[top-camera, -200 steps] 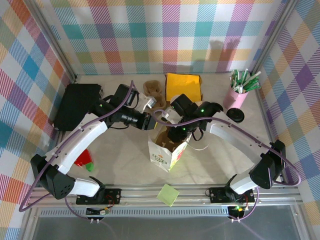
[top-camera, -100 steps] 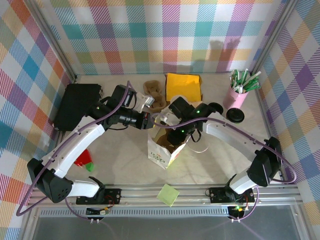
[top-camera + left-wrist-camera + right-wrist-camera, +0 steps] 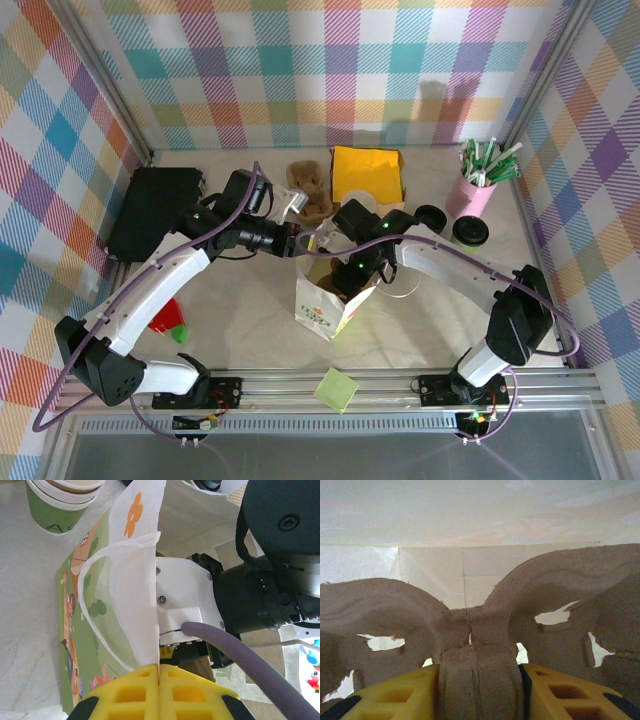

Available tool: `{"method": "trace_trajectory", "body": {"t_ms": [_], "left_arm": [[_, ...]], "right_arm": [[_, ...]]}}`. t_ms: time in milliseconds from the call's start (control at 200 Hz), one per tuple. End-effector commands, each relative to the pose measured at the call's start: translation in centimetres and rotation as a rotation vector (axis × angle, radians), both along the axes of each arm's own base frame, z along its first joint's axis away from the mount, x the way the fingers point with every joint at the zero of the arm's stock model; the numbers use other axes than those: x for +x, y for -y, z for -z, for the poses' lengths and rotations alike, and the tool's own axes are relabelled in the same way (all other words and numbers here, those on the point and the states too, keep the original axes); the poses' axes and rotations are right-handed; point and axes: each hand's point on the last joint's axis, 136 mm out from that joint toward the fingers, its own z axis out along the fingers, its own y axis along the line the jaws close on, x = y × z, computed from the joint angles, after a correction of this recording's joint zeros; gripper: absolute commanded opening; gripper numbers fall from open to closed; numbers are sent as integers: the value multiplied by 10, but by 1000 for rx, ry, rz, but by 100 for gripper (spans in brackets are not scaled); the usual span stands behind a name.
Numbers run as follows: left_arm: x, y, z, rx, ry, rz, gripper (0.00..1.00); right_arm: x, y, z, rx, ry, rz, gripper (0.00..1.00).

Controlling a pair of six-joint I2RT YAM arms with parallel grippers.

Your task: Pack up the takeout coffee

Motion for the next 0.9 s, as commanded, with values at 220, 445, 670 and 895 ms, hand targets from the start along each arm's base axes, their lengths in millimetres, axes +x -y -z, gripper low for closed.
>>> {"method": "trace_trajectory", "body": {"t_ms": [220, 445, 670, 895], "left_arm": [[2, 3, -2, -10, 18, 3, 0], [4, 3, 1, 3, 14, -5, 0], [5, 3, -1, 2, 16, -7, 0], [6, 2, -1, 11, 18, -13, 0]], "right_arm": [[-6, -3, 25, -9, -42, 1, 46], [-5, -3, 34, -20, -47, 3, 47], [-4, -2, 42, -27, -46, 4, 47], [-4, -4, 38, -20, -46, 4, 54]]}}
